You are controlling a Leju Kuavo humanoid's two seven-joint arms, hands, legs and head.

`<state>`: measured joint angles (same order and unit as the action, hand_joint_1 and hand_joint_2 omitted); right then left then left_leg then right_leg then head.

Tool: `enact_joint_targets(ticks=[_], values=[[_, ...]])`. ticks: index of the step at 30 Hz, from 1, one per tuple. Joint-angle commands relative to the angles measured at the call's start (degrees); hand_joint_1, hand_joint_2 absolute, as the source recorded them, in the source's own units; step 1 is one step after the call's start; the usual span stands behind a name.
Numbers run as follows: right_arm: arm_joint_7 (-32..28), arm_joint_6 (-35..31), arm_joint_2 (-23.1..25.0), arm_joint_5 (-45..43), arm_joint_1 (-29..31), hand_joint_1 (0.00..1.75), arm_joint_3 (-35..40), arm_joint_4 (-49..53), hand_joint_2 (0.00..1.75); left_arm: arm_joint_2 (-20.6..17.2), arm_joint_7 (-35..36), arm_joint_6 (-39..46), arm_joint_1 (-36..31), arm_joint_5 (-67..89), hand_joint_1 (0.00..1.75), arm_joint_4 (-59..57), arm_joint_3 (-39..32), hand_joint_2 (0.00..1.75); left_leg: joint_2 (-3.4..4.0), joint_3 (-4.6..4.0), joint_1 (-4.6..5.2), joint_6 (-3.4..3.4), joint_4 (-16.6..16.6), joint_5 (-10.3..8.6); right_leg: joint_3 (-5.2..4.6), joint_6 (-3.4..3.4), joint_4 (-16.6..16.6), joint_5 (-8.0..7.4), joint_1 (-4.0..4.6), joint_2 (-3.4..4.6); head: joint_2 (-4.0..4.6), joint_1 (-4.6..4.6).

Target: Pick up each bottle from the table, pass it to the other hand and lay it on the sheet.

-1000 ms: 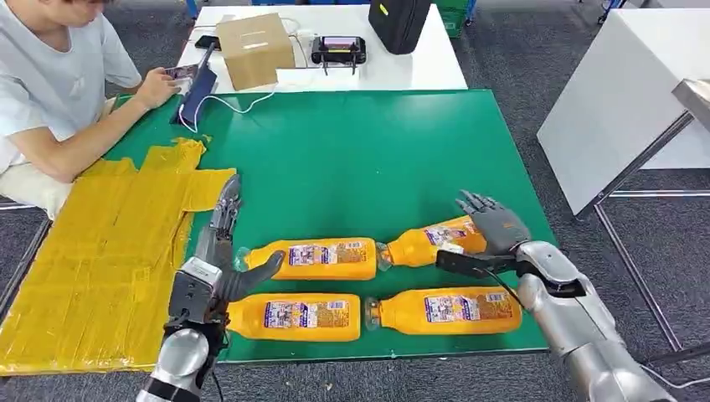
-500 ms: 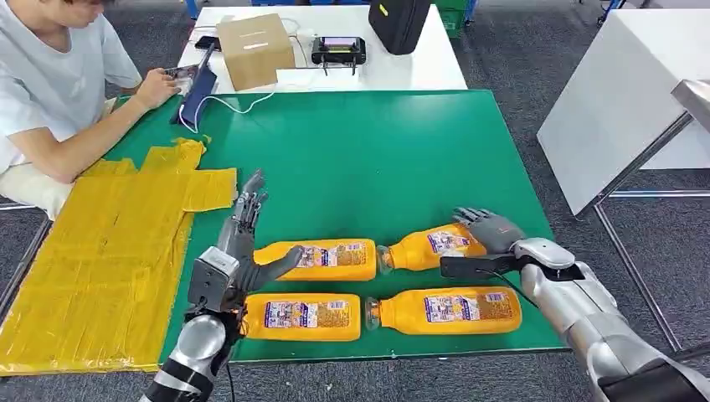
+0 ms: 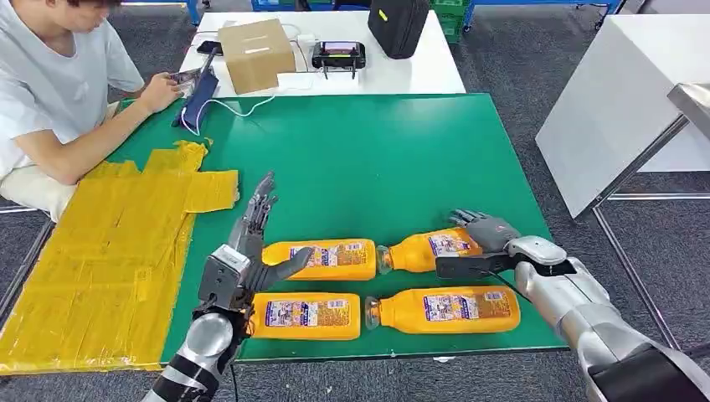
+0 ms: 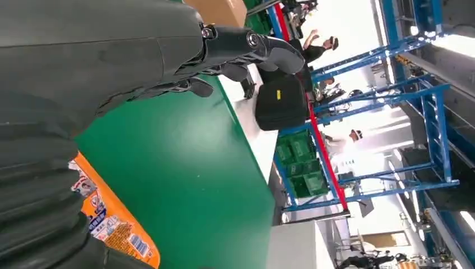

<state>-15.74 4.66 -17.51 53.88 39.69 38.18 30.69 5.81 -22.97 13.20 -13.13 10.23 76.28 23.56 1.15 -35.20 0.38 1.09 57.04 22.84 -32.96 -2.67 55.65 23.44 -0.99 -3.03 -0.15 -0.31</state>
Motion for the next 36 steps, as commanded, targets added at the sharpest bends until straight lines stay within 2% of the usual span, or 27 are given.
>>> enact_joint_targets(ticks=[1, 4, 8, 9, 11, 12, 14, 17, 18, 19, 22, 24, 25, 27, 30, 32, 34, 36], values=[[0.21, 0.40, 1.36, 0.20, -2.05, 0.00, 3.39, -5.00, 1.75, -0.33, 0.12, 0.20, -2.30, -0.12, 0.00, -3.67, 1.44, 1.75, -0.20, 0.15, -0.13, -0.10, -0.07, 0.02, 0.24, 0.11, -0.15, 0.02, 0.10, 0.08, 0.00, 0.00], [0.21, 0.40, 1.36, 0.20, -2.05, 0.00, 3.39, -5.00, 1.75, -0.33, 0.12, 0.20, -2.30, -0.12, 0.00, -3.67, 1.44, 1.75, -0.22, 0.17, -0.15, -0.12, -0.09, 0.02, 0.27, 0.14, -0.17, 0.02, 0.11, 0.12, 0.00, -0.02], [4.09, -1.20, 3.25, 3.49, -3.23, 0.00, 7.53, -7.27, 1.75, -0.11, 0.24, 0.21, -2.68, -0.62, 0.00, -4.35, 1.82, 1.75, -0.16, 0.17, -0.14, -0.09, -0.07, 0.01, 0.25, 0.11, -0.16, 0.01, 0.11, 0.06, 0.00, -0.02], [4.32, -1.42, 3.65, 3.56, -3.66, 0.17, 7.82, -7.81, 1.75, -0.07, 0.25, 0.22, -2.81, -0.67, 0.00, -4.58, 1.91, 1.75, -0.17, 0.20, -0.14, -0.10, -0.09, 0.01, 0.28, 0.11, -0.18, 0.01, 0.11, 0.07, 0.00, -0.02], [5.46, -2.76, 4.17, 4.46, -4.64, 1.38, 8.73, -8.66, 1.75, 0.03, 0.23, 0.36, -3.08, -0.71, 0.00, -4.95, 2.07, 1.75, -0.24, 0.28, -0.19, -0.13, -0.15, 0.00, 0.40, 0.15, -0.27, 0.01, 0.16, 0.08, 0.00, 0.00], [6.11, -3.56, 4.27, 5.01, -4.92, 1.68, 9.15, -8.82, 1.75, 0.04, 0.23, 0.52, -3.10, -0.74, 0.00, -4.99, 2.01, 1.75, -0.14, 0.29, -0.18, -0.09, -0.07, 0.03, 0.36, 0.10, -0.19, 0.01, 0.14, 0.06, 0.00, 0.00], [6.81, -5.45, 4.66, 4.96, -5.29, 1.75, 8.74, -9.07, 1.75, -0.04, 0.28, 0.68, -2.91, -0.81, 0.00, -4.77, 1.86, 1.75, -0.16, 0.40, -0.25, -0.16, -0.13, 0.03, 0.44, 0.17, -0.27, -0.02, 0.18, 0.20, 0.00, -0.02], [8.56, -8.50, 4.42, 5.32, -5.03, 1.75, 8.01, -8.47, 1.75, -0.20, 0.54, 0.97, -2.28, -0.50, 0.00, -4.02, 1.58, 1.75, 0.57, 0.80, -0.19, -0.14, -0.09, 0.33, 0.57, 0.16, -0.20, -0.02, 0.13, 0.57, 0.00, -0.02], [9.12, -9.49, 4.18, 5.35, -4.83, 1.75, 7.42, -8.06, 1.75, -0.25, 0.71, 1.04, -2.08, -0.26, 0.00, -3.64, 1.40, 1.75, 0.58, 0.76, -0.24, -0.20, -0.13, 0.26, 0.51, 0.24, -0.29, -0.12, 0.16, 0.78, 0.00, 0.00], [20.69, -28.35, 3.75, 5.96, -5.29, 1.75, -1.05, -3.15, 1.75, -0.70, 3.13, 3.05, 0.47, 3.52, 0.00, 0.46, -0.53, 1.75, 0.80, 0.86, -0.22, -0.25, -0.06, 0.52, 0.47, 0.32, -0.20, 0.04, 0.16, 0.89, 0.00, -0.02], [23.86, -21.39, 1.84, 11.98, -8.24, 1.75, -9.39, 9.75, 1.75, -0.44, 4.70, 0.76, 2.98, 5.62, 0.00, 4.42, -3.37, 1.75, 0.96, 0.78, -0.16, -0.08, -0.08, 0.55, -0.12, 0.30, -0.17, 0.04, 0.10, 1.06, 0.00, -0.04], [24.02, -21.34, 2.17, 12.61, -8.51, 1.75, -10.28, 10.36, 1.75, -0.37, 4.71, 0.69, 3.12, 5.76, 0.00, 4.47, -3.58, 1.75, 0.90, 0.54, -0.07, 0.03, -0.10, 0.43, 0.33, 0.27, -0.12, 0.09, 0.02, 1.06, 0.00, 0.04], [24.24, -21.35, 2.42, 12.75, -8.67, 1.75, -10.46, 10.32, 1.75, -0.32, 4.71, 0.69, 3.11, 5.78, 0.00, 4.38, -3.64, 1.75, 0.75, 0.47, -0.01, 0.15, -0.13, -0.05, 0.31, 0.02, -0.14, -0.26, -0.02, 0.94, 0.00, 0.02], [24.58, -21.43, 3.02, 13.68, -8.80, 1.75, -11.32, 9.83, 1.75, -0.06, 4.69, 0.65, 3.00, 5.88, 0.00, 3.98, -3.85, 1.75, 0.47, -0.14, -0.05, 0.10, -0.06, -0.37, -0.19, 0.09, -0.10, -0.51, 0.04, 0.72, 0.00, 0.00], [25.39, -23.99, 4.72, 16.87, -9.78, 1.75, -16.06, 10.75, 1.75, 0.30, 4.78, 0.46, 3.39, 6.95, 0.00, 3.96, -4.19, 1.75, 0.45, -0.32, -0.07, 0.07, -0.03, -0.29, -0.34, 0.06, -0.07, -0.44, 0.05, 0.75, 0.00, 0.00], [26.99, -24.73, 4.82, 18.45, -11.76, 1.75, -19.64, 16.80, 1.75, 0.30, 5.27, 0.65, 4.58, 7.96, 0.00, 5.14, -4.82, 1.75, 0.38, -0.41, -0.06, 0.05, -0.03, -0.26, -0.38, 0.07, -0.07, -0.42, 0.05, 0.75, 0.00, 0.00], [28.77, -24.82, 5.41, 20.96, -15.49, 1.75, -25.34, 27.56, 1.75, 0.39, 5.89, 0.74, 6.20, 9.12, 0.00, 6.67, -6.06, 1.75, 0.40, -0.47, -0.08, 0.02, 0.04, -0.17, -0.44, 0.10, -0.02, -0.37, 0.06, 0.80, 0.00, 0.00], [28.89, -23.09, 5.89, 22.00, -18.03, 1.75, -28.05, 34.62, 1.75, 0.30, 6.12, 0.68, 7.20, 9.64, 0.00, 7.72, -6.65, 1.75, 0.36, -0.69, -0.02, 0.05, -0.01, -0.26, -0.70, 0.07, -0.01, -0.42, 0.02, 0.69, 0.00, 0.00]])
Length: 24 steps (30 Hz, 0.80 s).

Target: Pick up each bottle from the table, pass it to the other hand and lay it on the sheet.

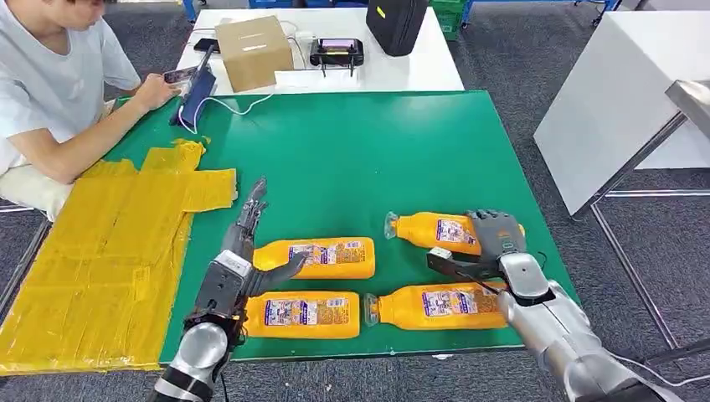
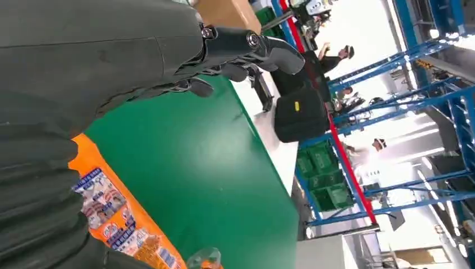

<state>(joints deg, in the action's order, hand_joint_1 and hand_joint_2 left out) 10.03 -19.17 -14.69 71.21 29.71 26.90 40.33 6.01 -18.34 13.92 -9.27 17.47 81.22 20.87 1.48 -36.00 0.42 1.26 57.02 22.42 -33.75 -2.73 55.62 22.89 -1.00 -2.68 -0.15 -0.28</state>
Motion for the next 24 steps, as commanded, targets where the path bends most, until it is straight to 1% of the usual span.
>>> enact_joint_targets(ticks=[1, 3, 4, 5, 6, 7, 8, 9, 12, 13, 14, 15, 16, 18, 19, 22, 23, 24], values=[[3.06, -0.29, 3.77, 4.40, -9.51, 1.75, -18.60, 28.84, 1.75, 0.10, 1.61, -0.02, 3.84, 2.63, 0.00, 3.13, -4.36, 1.75, 0.03, -0.02, -0.06, -0.12, 0.03, 0.14, -0.05, 0.12, 0.03, 0.10, 0.03, 0.28, 0.00, -0.02], [1.05, -5.36, 5.63, 2.54, -12.47, 1.75, -21.55, 35.72, 1.75, 0.11, 1.70, 0.02, 4.80, 3.25, 0.00, 3.79, -4.87, 1.75, -0.05, -0.19, -0.04, -0.09, 0.00, 0.08, -0.17, 0.09, 0.01, 0.08, 0.03, 0.09, 0.00, -0.02], [-0.50, -7.49, 6.99, 0.64, -13.96, 1.75, -22.51, 39.21, 1.75, 0.09, 1.67, 0.01, 5.06, 3.45, 0.00, 3.88, -4.95, 1.75, -0.03, -0.11, -0.06, -0.14, 0.04, 0.20, -0.12, 0.15, 0.05, 0.17, 0.04, 0.22, 0.00, 0.00], [-4.41, -9.50, 8.62, -3.89, -15.45, 1.75, -22.66, 42.62, 1.75, 0.08, 1.60, -0.04, 5.14, 3.60, 0.00, 3.71, -4.89, 1.75, -0.08, -0.24, -0.05, -0.10, 0.00, 0.11, -0.24, 0.12, 0.00, 0.11, 0.04, 0.10, 0.00, 0.00], [-6.56, -10.03, 9.64, -7.10, -16.48, 1.75, -22.55, 44.59, 1.75, 0.07, 1.57, -0.06, 5.05, 3.63, 0.00, 3.39, -4.73, 1.75, -0.10, -0.28, -0.04, -0.09, -0.02, 0.08, -0.29, 0.10, 0.00, 0.10, 0.03, 0.03, 0.00, -0.02], [-9.66, -10.62, 11.04, -12.11, -17.69, 1.75, -21.89, 46.81, 1.75, 0.00, 1.45, -0.13, 4.88, 3.67, 0.00, 2.99, -4.36, 1.75, -0.14, -0.16, -0.09, -0.15, 0.03, 0.19, -0.13, 0.16, 0.02, 0.21, 0.06, 0.09, 0.00, -0.04], [-11.45, -12.51, 12.30, -13.93, -18.41, 1.75, -21.58, 48.30, 1.75, -0.11, 1.16, -0.21, 4.48, 3.64, 0.00, 2.45, -3.89, 1.75, -0.12, -0.22, -0.05, -0.13, -0.03, 0.13, -0.21, 0.14, 0.01, 0.18, 0.03, -0.01, 0.00, 0.00], [-11.40, -12.51, 12.57, -13.92, -18.66, 1.75, -21.29, 48.49, 1.75, -0.06, 1.10, -0.21, 4.35, 3.62, 0.00, 2.21, -3.75, 1.75, -0.14, -0.08, -0.11, -0.18, 0.04, 0.25, -0.06, 0.20, 0.04, 0.28, 0.07, 0.09, 0.00, 0.00], [-11.45, -12.71, 12.59, -13.86, -18.48, 1.75, -21.09, 48.13, 1.75, 0.04, 1.05, -0.16, 4.11, 3.59, 0.00, 2.04, -3.56, 1.75, -0.30, -0.30, -0.05, -0.12, -0.03, 0.10, -0.29, 0.15, 0.00, 0.17, 0.04, -0.15, 0.00, -0.02], [-12.28, -13.74, 12.90, -14.68, -18.35, 1.75, -21.32, 47.84, 1.75, -0.05, 1.02, -0.17, 4.04, 3.59, 0.00, 2.00, -3.44, 1.75, -0.33, -0.18, -0.10, -0.17, 0.04, 0.20, -0.15, 0.19, 0.03, 0.28, 0.07, -0.07, 0.00, -0.02], [-14.42, -13.88, 13.83, -18.19, -18.13, 1.75, -21.09, 47.28, 1.75, -0.16, 0.80, -0.13, 3.72, 3.36, 0.00, 1.82, -2.99, 1.75, -0.30, -0.25, -0.07, -0.13, 0.00, 0.13, -0.23, 0.06, 0.01, 0.29, 0.04, -0.10, 0.00, 0.00], [-14.91, -13.39, 14.15, -19.08, -17.99, 1.75, -20.70, 46.99, 1.75, -0.15, 0.76, -0.12, 3.54, 3.28, 0.00, 1.73, -2.83, 1.75, -0.30, -0.11, -0.11, -0.17, 0.03, 0.21, -0.08, 0.10, 0.01, 0.35, 0.07, 0.01, 0.00, -0.02], [-16.99, -10.02, 14.48, -23.97, -17.49, 1.75, -19.09, 46.28, 1.75, -0.20, 0.57, -0.16, 3.02, 3.00, 0.00, 1.50, -2.41, 1.75, -0.26, -0.25, -0.09, -0.12, 0.01, 0.13, -0.22, 0.05, -0.01, 0.26, 0.06, -0.06, 0.00, -0.04], [-22.09, -0.66, 16.14, -38.25, -16.35, 1.75, -16.76, 43.92, 1.75, -0.51, 0.18, -0.45, 1.36, 2.22, 0.00, 0.70, -1.41, 1.75, -0.24, -0.17, -0.09, -0.14, 0.03, 0.18, -0.13, 0.07, 0.00, 0.29, 0.05, 0.03, 0.00, -0.02], [-23.98, 2.72, 16.91, -42.75, -15.44, 1.75, -15.58, 41.83, 1.75, -0.69, -0.19, -0.61, 0.43, 1.51, 0.00, -0.19, -0.79, 1.75, -0.19, -0.25, -0.08, -0.12, 0.00, 0.13, -0.23, 0.05, -0.02, 0.24, 0.05, 0.00, 0.00, -0.04], [-26.78, 5.85, 19.33, -47.33, -13.24, 1.75, -12.32, 34.61, 1.75, -0.89, -0.65, -1.95, -2.11, -0.89, 0.00, -1.87, 0.94, 1.75, -0.18, -0.20, -0.10, -0.15, -0.02, 0.11, -0.19, 0.06, -0.03, 0.20, 0.07, 0.03, 0.00, -0.04], [-27.36, 5.15, 19.72, -47.24, -13.03, 1.75, -11.90, 33.56, 1.75, -0.88, -0.56, -1.92, -2.33, -1.08, 0.00, -1.94, 1.11, 1.75, -0.18, -0.26, -0.08, -0.13, -0.04, 0.07, -0.25, 0.04, -0.04, 0.18, 0.05, -0.04, 0.00, -0.04], [-27.36, 5.15, 19.72, -47.24, -13.03, 1.75, -11.90, 33.56, 1.75, -0.88, -0.56, -1.92, -2.33, -1.08, 0.00, -1.94, 1.11, 1.75, -0.17, -0.11, -0.12, -0.19, -0.03, 0.13, -0.11, 0.11, -0.04, 0.23, 0.08, 0.10, 0.00, -0.02]])
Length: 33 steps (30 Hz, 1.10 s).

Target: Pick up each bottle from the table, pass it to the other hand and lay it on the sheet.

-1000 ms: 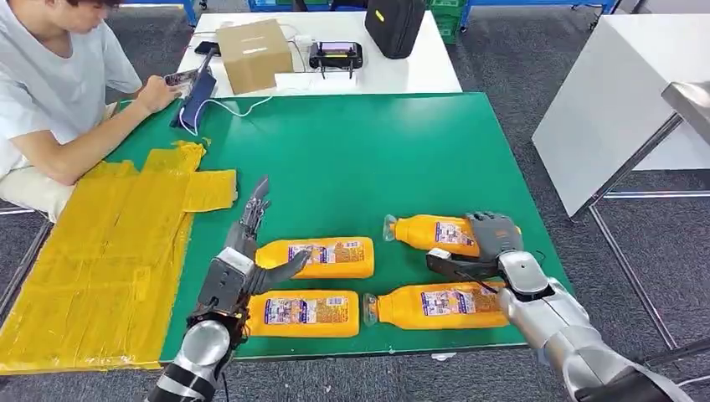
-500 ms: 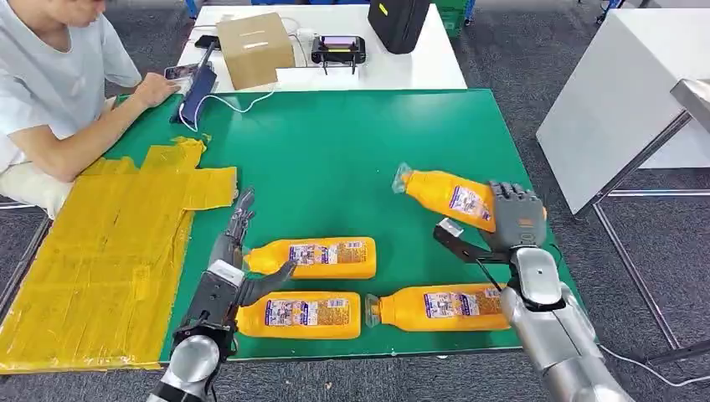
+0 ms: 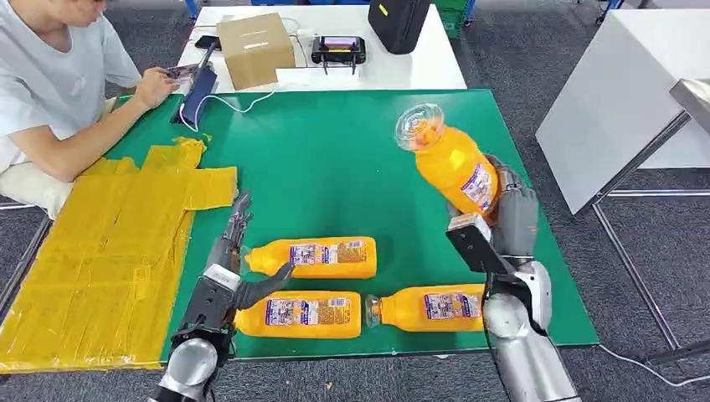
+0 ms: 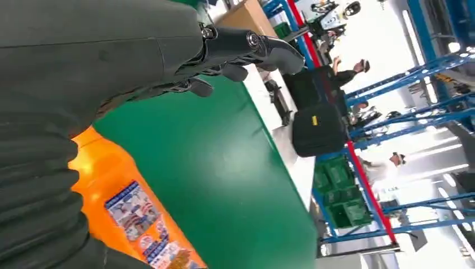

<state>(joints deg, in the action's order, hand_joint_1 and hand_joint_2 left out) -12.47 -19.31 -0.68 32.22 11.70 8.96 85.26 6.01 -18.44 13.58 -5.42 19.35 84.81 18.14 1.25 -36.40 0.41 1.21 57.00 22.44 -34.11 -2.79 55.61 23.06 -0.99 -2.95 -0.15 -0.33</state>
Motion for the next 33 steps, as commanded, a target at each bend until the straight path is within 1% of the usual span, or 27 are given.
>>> enact_joint_targets(ticks=[1, 3, 4, 6, 7, 10, 11, 12, 13, 15, 17, 18, 19, 21, 23, 24, 26, 27, 29, 30, 32, 33], values=[[-4.86, 5.30, 5.72, -8.25, 4.99, 1.75, 6.04, -11.38, 1.75, -0.88, -0.46, -1.57, -6.18, -2.96, 0.00, -5.53, 3.85, 1.75, 0.10, 0.28, -0.11, -0.13, -0.05, 0.09, 0.25, 0.14, -0.07, 0.04, 0.07, 0.35, 0.00, 0.02], [-5.01, 5.11, 5.23, -8.58, 5.03, 1.75, 6.29, -11.31, 1.75, -1.15, -0.39, -1.45, -6.02, -3.18, 0.00, -5.29, 4.11, 1.75, 0.01, 0.36, -0.14, -0.15, -0.02, 0.14, 0.34, 0.16, -0.05, 0.10, 0.09, 0.35, 0.00, 0.02], [-5.00, 5.09, 5.00, -8.70, 4.99, 1.75, 6.31, -11.04, 1.75, -1.24, -0.37, -1.40, -5.97, -3.26, 0.00, -5.24, 4.18, 1.75, 0.01, 0.20, -0.08, -0.08, -0.03, 0.06, 0.17, 0.09, -0.04, 0.05, 0.05, 0.22, 0.00, 0.02], [-4.95, 5.08, 4.78, -8.82, 4.89, 1.75, 6.26, -10.68, 1.75, -1.33, -0.36, -1.36, -5.88, -3.33, 0.00, -5.18, 4.24, 1.75, 0.00, 0.18, -0.07, -0.06, -0.03, 0.06, 0.17, 0.07, -0.02, 0.06, 0.03, 0.19, 0.00, 0.02], [-4.95, 5.08, 4.78, -8.82, 4.89, 1.75, 6.26, -10.68, 1.75, -1.33, -0.36, -1.36, -5.88, -3.33, 0.00, -5.18, 4.24, 1.75, 0.00, 0.33, -0.12, -0.09, 0.00, 0.15, 0.34, 0.11, -0.03, 0.13, 0.06, 0.30, 0.00, 0.00], [-4.95, 5.08, 4.78, -8.82, 4.89, 1.75, 6.26, -10.68, 1.75, -1.33, -0.36, -1.36, -5.88, -3.33, 0.00, -5.18, 4.24, 1.75, 0.00, 0.12, -0.04, -0.06, -0.02, 0.05, 0.12, 0.06, -0.01, 0.04, 0.01, 0.16, 0.00, 0.00], [-4.95, 5.08, 4.78, -8.82, 4.89, 1.75, 6.26, -10.68, 1.75, -1.33, -0.36, -1.36, -5.88, -3.33, 0.00, -5.18, 4.24, 1.75, -0.02, 0.24, -0.08, -0.09, -0.01, 0.11, 0.25, 0.11, -0.02, 0.09, 0.03, 0.24, 0.00, 0.00], [-4.95, 5.08, 4.78, -8.82, 4.89, 1.75, 6.26, -10.68, 1.75, -1.33, -0.36, -1.36, -5.88, -3.33, 0.00, -5.18, 4.24, 1.75, -0.04, 0.13, -0.05, -0.07, -0.01, 0.06, 0.14, 0.08, -0.01, 0.06, 0.01, 0.17, 0.00, 0.00], [-4.95, 5.08, 4.78, -8.82, 4.89, 1.75, 6.26, -10.68, 1.75, -1.33, -0.36, -1.36, -5.88, -3.33, 0.00, -5.18, 4.24, 1.75, -0.05, 0.29, -0.09, -0.12, 0.01, 0.14, 0.32, 0.14, -0.01, 0.12, 0.04, 0.28, 0.00, 0.02], [-4.95, 5.08, 4.78, -8.82, 4.89, 1.75, 6.26, -10.68, 1.75, -1.33, -0.36, -1.36, -5.88, -3.33, 0.00, -5.18, 4.24, 1.75, -0.04, 0.11, -0.04, -0.07, -0.02, 0.06, 0.12, 0.08, -0.01, 0.05, 0.01, 0.17, 0.00, 0.02], [-4.95, 5.08, 4.78, -8.82, 4.89, 1.75, 6.26, -10.68, 1.75, -1.33, -0.36, -1.36, -5.88, -3.33, 0.00, -5.18, 4.24, 1.75, -0.05, 0.13, -0.06, -0.09, -0.02, 0.07, 0.15, 0.09, -0.02, 0.06, 0.03, 0.19, 0.00, 0.02], [-4.95, 5.08, 4.78, -8.82, 4.89, 1.75, 6.26, -10.68, 1.75, -1.33, -0.36, -1.36, -5.88, -3.33, 0.00, -5.18, 4.24, 1.75, -0.05, 0.29, -0.11, -0.14, 0.01, 0.15, 0.31, 0.15, -0.01, 0.13, 0.05, 0.31, 0.00, 0.02], [-4.95, 5.08, 4.78, -8.82, 4.89, 1.75, 6.26, -10.68, 1.75, -1.33, -0.36, -1.36, -5.88, -3.33, 0.00, -5.18, 4.24, 1.75, -0.05, 0.22, -0.08, -0.12, 0.00, 0.12, 0.24, 0.13, -0.01, 0.10, 0.04, 0.26, 0.00, 0.02], [-4.78, 10.26, 5.19, -10.46, 5.79, 1.75, 9.21, -13.45, 1.75, -1.78, -0.57, -5.94, -6.69, -8.98, 0.00, -5.05, 4.85, 1.75, -0.05, 0.27, -0.11, -0.13, 0.03, 0.16, 0.29, 0.13, 0.00, 0.13, 0.06, 0.30, 0.00, 0.02], [-5.83, 10.28, 6.19, -8.27, 7.22, 1.75, 13.20, -18.01, 1.75, -2.25, -0.57, -7.04, -7.35, -10.84, 0.00, -4.45, 5.72, 1.75, 0.01, 0.19, -0.08, -0.10, -0.01, 0.11, 0.19, 0.10, -0.02, 0.07, 0.04, 0.29, 0.00, 0.00], [-6.06, 10.04, 7.08, -7.41, 7.69, 1.75, 15.30, -20.15, 1.75, -2.62, -0.77, -7.03, -7.58, -10.66, 0.00, -3.74, 6.37, 1.75, 0.08, 0.36, -0.13, -0.15, 0.01, 0.19, 0.34, 0.16, -0.02, 0.12, 0.07, 0.46, 0.00, 0.02], [-6.64, 10.67, 7.74, -7.47, 8.42, 1.75, 18.46, -22.62, 1.75, -2.79, -0.76, -6.84, -7.98, -10.33, 0.00, -3.06, 7.40, 1.75, 0.14, 0.21, -0.09, -0.10, -0.02, 0.11, 0.17, 0.11, -0.02, 0.04, 0.06, 0.39, 0.00, 0.02], [-6.81, 10.50, 7.98, -6.78, 8.62, 1.75, 19.76, -23.26, 1.75, -2.74, -0.69, -6.95, -8.19, -10.38, 0.00, -2.98, 7.83, 1.75, 0.18, 0.35, -0.14, -0.16, 0.02, 0.20, 0.31, 0.18, 0.00, 0.11, 0.09, 0.55, 0.00, 0.00], [-6.76, 10.59, 8.35, -6.86, 8.95, 1.75, 21.03, -24.12, 1.75, -2.78, -0.38, -7.56, -8.63, -10.73, 0.00, -3.26, 8.58, 1.75, 0.01, 0.17, -0.11, -0.11, -0.01, 0.09, 0.15, 0.11, -0.01, 0.07, 0.07, 0.25, 0.00, 0.00], [-6.78, 10.58, 8.63, -6.91, 9.02, 1.75, 21.33, -24.31, 1.75, -2.73, -0.39, -7.58, -8.85, -10.64, 0.00, -3.44, 8.77, 1.75, -0.01, 0.34, -0.16, -0.16, 0.02, 0.17, 0.32, 0.18, 0.00, 0.15, 0.10, 0.37, 0.00, 0.02], [-6.85, 10.81, 8.60, -7.10, 9.61, 1.75, 22.43, -24.97, 1.75, -2.59, -0.44, -7.59, -9.31, -10.37, 0.00, -3.97, 9.53, 1.75, -0.03, 0.11, -0.09, -0.08, -0.02, 0.06, 0.10, 0.08, -0.01, 0.06, 0.06, 0.17, 0.00, 0.00], [-6.46, 11.69, 8.43, -6.39, 10.43, 1.75, 23.78, -25.82, 1.75, -2.54, -0.62, -8.12, -9.82, -9.95, 0.00, -4.35, 10.53, 1.75, -0.01, 0.32, -0.15, -0.13, 0.02, 0.17, 0.31, 0.15, 0.00, 0.14, 0.09, 0.35, 0.00, 0.02]])
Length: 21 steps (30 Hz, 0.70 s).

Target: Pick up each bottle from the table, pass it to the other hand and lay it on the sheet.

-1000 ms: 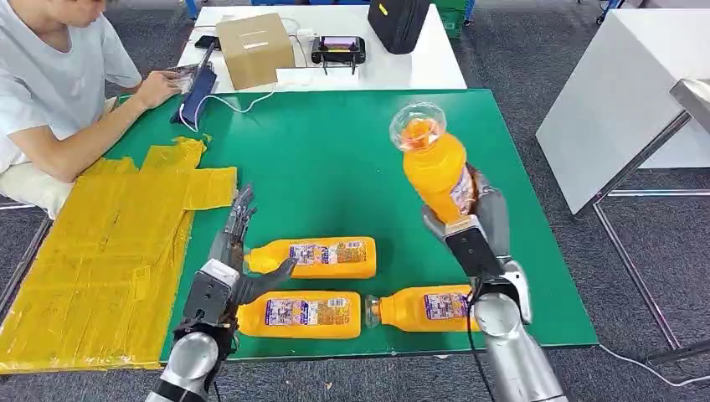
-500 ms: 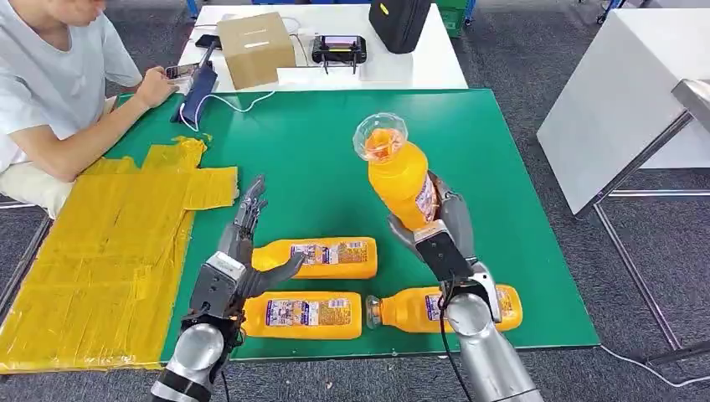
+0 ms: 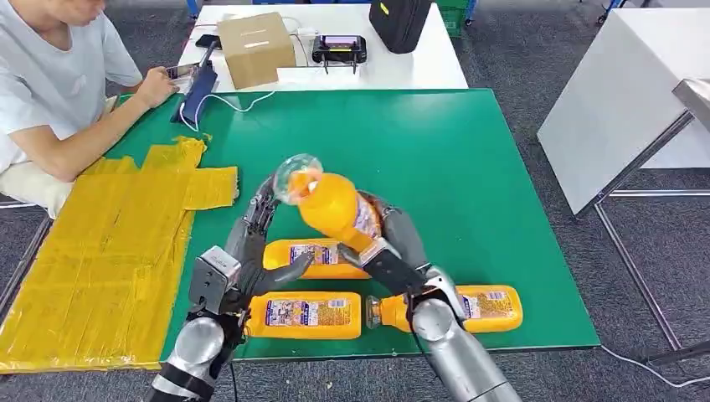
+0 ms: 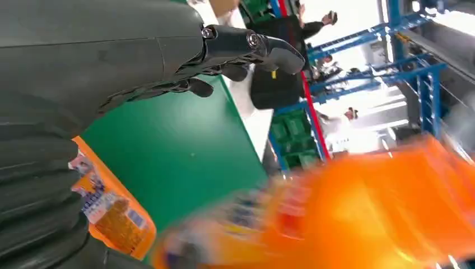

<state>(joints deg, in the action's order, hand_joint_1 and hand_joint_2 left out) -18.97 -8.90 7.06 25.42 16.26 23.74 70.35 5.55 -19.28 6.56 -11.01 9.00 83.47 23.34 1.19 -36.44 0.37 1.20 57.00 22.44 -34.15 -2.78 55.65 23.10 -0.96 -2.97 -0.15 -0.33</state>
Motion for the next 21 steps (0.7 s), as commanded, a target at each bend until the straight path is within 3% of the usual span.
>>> enact_joint_targets(ticks=[1, 21], values=[[0.17, 1.58, 0.81, 0.44, 6.39, 1.75, 9.59, -11.71, 1.75, -1.74, 0.18, -1.18, -4.58, 0.39, 0.00, -3.54, 5.91, 1.75, 0.08, 0.27, -0.07, -0.08, 0.02, 0.13, 0.25, 0.10, -0.03, 0.06, 0.03, 0.35, 0.00, 0.00], [1.00, -0.39, 0.83, 1.63, 8.22, 1.75, 10.53, -15.11, 1.75, -0.99, -0.10, -0.44, -6.25, 2.08, 0.00, -5.64, 8.73, 1.75, -0.08, 0.31, -0.07, -0.08, 0.02, 0.13, 0.33, 0.10, -0.05, 0.11, 0.03, 0.22, 0.00, 0.00]])
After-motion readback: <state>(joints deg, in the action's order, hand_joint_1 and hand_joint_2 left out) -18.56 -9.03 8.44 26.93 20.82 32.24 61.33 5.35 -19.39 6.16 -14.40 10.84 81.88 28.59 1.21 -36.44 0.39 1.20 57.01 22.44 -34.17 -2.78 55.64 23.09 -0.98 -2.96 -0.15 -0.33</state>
